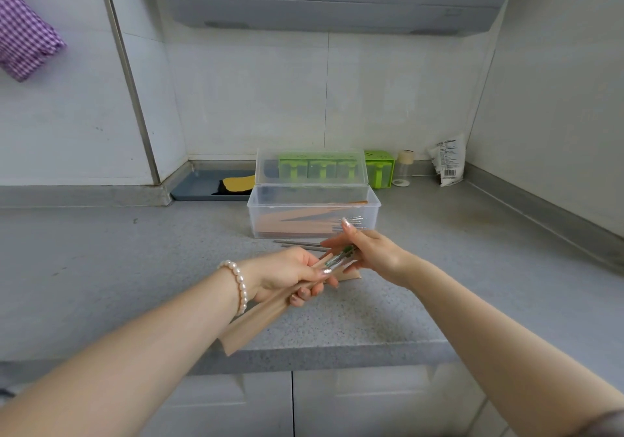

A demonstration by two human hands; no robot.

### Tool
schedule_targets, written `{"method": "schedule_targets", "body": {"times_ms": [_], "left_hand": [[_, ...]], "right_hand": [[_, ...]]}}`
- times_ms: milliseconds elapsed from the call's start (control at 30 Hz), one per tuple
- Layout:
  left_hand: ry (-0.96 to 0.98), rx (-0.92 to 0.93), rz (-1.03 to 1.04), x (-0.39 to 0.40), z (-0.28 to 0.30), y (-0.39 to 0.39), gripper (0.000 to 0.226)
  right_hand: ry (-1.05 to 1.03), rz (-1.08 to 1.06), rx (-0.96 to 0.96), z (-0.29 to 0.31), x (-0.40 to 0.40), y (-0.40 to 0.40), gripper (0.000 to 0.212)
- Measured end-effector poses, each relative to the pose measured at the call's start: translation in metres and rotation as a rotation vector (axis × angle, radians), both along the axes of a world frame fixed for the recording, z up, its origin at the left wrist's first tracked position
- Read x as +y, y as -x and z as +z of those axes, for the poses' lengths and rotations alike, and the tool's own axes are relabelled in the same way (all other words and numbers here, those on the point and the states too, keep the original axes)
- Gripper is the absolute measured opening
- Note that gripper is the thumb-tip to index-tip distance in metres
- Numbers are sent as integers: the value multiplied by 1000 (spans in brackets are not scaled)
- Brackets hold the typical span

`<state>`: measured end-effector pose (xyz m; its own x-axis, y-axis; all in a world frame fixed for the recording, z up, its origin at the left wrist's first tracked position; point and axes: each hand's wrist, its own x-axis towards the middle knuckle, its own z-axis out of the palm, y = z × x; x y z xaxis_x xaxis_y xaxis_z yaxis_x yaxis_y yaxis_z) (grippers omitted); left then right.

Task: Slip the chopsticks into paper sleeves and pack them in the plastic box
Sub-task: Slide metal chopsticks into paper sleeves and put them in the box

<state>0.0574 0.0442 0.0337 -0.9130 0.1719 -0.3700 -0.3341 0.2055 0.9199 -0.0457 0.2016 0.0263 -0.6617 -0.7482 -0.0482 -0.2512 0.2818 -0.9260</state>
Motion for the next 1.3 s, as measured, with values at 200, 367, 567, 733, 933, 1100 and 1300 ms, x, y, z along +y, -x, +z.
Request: {"method": "schedule_targets", "body": {"times_ms": [200, 367, 567, 733, 933, 1100, 1300], "left_hand": [[-60, -27, 10, -3, 0, -1, 34], [-56, -33, -1, -5, 2, 4, 36], [58, -20, -60, -11, 4, 4, 34], [393, 164, 12, -22, 36, 10, 32], [572, 430, 581, -81, 59, 16, 26], [746, 264, 284, -72, 14, 19, 7], [852, 267, 129, -50, -16, 24, 12]], "right_hand": [[81, -66, -124, 3, 7, 13, 56], [-105, 41, 57, 0, 7, 2, 50], [-132, 48, 153, -2, 5, 5, 48], [180, -95, -179, 19, 11, 21, 37], [393, -694, 2, 65, 37, 75, 34], [202, -779, 232, 67, 12, 104, 43], [-188, -613, 201, 47, -45, 121, 51]]}}
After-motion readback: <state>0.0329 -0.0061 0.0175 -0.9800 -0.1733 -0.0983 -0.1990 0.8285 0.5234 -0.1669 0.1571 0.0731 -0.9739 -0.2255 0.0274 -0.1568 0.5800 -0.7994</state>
